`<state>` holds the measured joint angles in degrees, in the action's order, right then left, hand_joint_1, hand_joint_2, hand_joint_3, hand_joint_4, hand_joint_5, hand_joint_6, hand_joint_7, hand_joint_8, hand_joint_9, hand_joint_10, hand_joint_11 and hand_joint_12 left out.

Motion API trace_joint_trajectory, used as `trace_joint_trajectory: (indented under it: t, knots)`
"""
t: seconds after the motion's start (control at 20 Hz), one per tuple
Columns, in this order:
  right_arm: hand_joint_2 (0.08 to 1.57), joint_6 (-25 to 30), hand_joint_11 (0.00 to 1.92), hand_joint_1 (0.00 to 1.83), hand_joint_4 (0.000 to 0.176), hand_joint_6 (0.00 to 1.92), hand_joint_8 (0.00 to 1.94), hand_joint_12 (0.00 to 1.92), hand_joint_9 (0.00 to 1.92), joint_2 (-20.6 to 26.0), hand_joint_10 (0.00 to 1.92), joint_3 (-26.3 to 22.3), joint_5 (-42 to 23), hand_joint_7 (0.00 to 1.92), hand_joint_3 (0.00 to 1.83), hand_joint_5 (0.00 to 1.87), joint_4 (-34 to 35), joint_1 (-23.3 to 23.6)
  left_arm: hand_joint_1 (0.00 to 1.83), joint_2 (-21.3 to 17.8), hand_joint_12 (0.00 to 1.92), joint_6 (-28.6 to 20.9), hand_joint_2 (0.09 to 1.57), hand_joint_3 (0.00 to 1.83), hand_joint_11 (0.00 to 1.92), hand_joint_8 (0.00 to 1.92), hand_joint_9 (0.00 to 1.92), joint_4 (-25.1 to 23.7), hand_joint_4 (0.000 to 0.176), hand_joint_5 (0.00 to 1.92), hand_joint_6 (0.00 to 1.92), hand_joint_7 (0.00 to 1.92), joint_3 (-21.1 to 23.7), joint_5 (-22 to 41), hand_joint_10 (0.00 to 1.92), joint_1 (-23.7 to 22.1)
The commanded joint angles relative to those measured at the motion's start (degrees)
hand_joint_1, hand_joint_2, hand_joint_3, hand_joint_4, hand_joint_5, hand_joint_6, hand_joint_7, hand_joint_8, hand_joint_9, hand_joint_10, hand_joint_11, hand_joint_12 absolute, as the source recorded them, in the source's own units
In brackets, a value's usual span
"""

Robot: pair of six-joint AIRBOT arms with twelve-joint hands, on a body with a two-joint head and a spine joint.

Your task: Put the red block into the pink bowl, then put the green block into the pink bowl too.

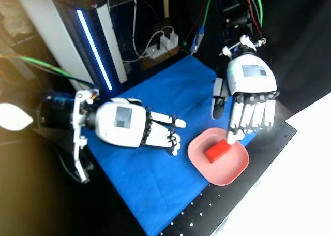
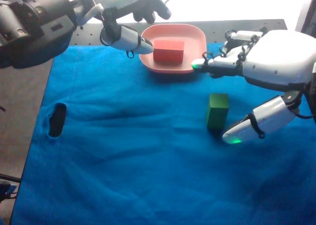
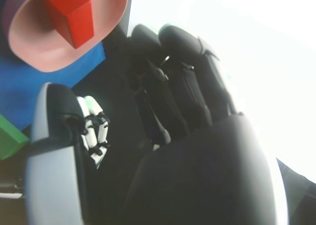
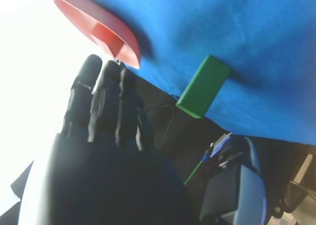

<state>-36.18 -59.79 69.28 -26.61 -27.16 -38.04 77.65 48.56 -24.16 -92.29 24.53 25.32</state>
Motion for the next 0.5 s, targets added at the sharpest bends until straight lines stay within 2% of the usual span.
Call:
trace_joint_trajectory:
  t: [0.0, 0.05, 0.2, 0.3, 0.35, 0.4, 0.45]
  knots:
    - [0.79, 0.16, 0.00, 0.35, 0.000, 0.01, 0.03, 1.18, 0.59, -0.42, 0.05, -0.03, -5.75, 0.67, 0.00, 0.20, 0.81, 0.94, 0.96, -0.11, 1.48, 0.22, 1.02, 0.00, 0.63, 0.00, 0.80, 1.16, 0.010, 0.72, 0.00, 0.98, 0.12, 5.68, 0.74, -0.28]
    - [0.78, 0.16, 0.01, 0.36, 0.000, 0.00, 0.01, 1.31, 0.70, -0.61, 0.05, -0.02, -5.75, 0.73, 0.00, 0.25, 0.66, 0.94, 0.98, -0.10, 1.45, 0.22, 1.02, 0.00, 0.64, 0.00, 0.84, 1.30, 0.000, 0.73, 0.00, 0.99, 0.12, 5.68, 0.65, -0.16]
    - [0.80, 0.16, 0.02, 0.43, 0.000, 0.01, 0.03, 1.32, 0.76, -1.10, 0.06, 0.06, -5.75, 0.79, 0.01, 0.29, 0.51, 0.94, 0.98, -0.07, 1.47, 0.22, 1.02, 0.00, 0.57, 0.01, 0.84, 1.69, 0.000, 0.75, 0.01, 1.01, 0.14, 5.68, 0.64, 0.26]
    - [0.85, 0.16, 0.16, 0.61, 0.000, 0.01, 0.04, 1.40, 0.91, -1.64, 0.13, 0.27, -5.76, 0.91, 0.00, 0.42, 0.45, 0.95, 0.98, -0.05, 1.47, 0.22, 1.01, 0.00, 0.57, 0.02, 0.85, 2.09, 0.000, 0.78, 0.01, 1.04, 0.15, 5.71, 0.64, 0.59]
    - [0.85, 0.16, 0.16, 0.61, 0.000, 0.01, 0.04, 1.40, 0.91, -1.90, 0.13, 0.43, -5.77, 0.91, 0.00, 0.42, 0.43, 0.96, 0.98, -0.06, 1.47, 0.22, 1.01, 0.00, 0.57, 0.02, 0.85, 2.16, 0.000, 0.78, 0.01, 1.04, 0.17, 5.71, 0.64, 0.78]
    - [0.93, 0.16, 0.36, 0.75, 0.000, 0.00, 0.07, 1.44, 0.88, -2.09, 0.60, 0.59, -5.77, 1.09, 0.00, 0.60, 0.43, 0.97, 0.98, -0.06, 1.50, 0.22, 1.02, 0.00, 0.54, 0.01, 0.86, 2.16, 0.000, 0.80, 0.01, 1.05, 0.18, 5.71, 0.65, 0.87]
    - [0.93, 0.16, 0.36, 0.75, 0.000, 0.00, 0.07, 1.44, 0.88, -2.27, 0.60, 0.73, -5.77, 1.09, 0.00, 0.60, 0.44, 0.97, 0.98, -0.06, 1.50, 0.22, 1.02, 0.00, 0.54, 0.01, 0.86, 2.24, 0.000, 0.80, 0.01, 1.05, 0.22, 5.71, 0.65, 0.99]
